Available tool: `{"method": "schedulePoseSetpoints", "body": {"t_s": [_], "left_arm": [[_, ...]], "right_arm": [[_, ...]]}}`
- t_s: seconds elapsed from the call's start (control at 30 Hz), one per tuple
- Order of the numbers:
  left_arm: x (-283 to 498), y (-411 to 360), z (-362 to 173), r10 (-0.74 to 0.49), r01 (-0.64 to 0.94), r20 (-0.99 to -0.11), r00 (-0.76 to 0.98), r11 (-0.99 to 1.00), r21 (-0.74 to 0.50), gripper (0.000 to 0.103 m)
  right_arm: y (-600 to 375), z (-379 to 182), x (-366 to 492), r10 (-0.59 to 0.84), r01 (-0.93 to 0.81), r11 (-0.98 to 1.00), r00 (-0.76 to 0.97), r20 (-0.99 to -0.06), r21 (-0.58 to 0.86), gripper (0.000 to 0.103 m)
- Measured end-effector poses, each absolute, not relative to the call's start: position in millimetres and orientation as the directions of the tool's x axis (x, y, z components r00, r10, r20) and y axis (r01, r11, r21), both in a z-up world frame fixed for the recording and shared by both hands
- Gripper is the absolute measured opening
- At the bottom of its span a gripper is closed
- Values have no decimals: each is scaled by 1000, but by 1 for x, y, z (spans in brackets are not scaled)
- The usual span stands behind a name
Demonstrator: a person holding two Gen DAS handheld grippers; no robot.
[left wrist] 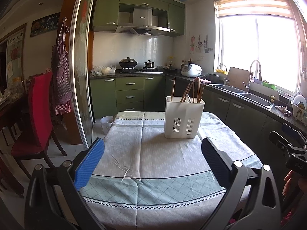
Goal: Organize utensils
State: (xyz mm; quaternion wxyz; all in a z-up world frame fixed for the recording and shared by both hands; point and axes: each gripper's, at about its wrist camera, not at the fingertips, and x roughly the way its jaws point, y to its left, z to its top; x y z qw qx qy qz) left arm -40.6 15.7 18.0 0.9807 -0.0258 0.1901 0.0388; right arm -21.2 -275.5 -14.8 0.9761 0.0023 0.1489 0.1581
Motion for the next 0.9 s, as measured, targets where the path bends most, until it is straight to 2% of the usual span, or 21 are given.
{"method": "schedulePoseSetpoints", "body": {"t_s": [0.23, 0.67, 0.9], "left_arm": [[-40, 18, 17, 40, -66, -378, 925, 996, -55, 96], [-42, 17, 21, 68, -83, -335, 940, 996, -29, 96], [-40, 20, 21, 78, -95, -346, 935, 995, -34, 96]], "right_arm": [[-275, -17, -19, 309, -308, 950, 904, -295, 50, 98], [-274, -20, -15, 309, -309, 950, 903, -299, 50, 98], [-274, -21, -14, 309, -308, 950, 903, -300, 51, 98]]}}
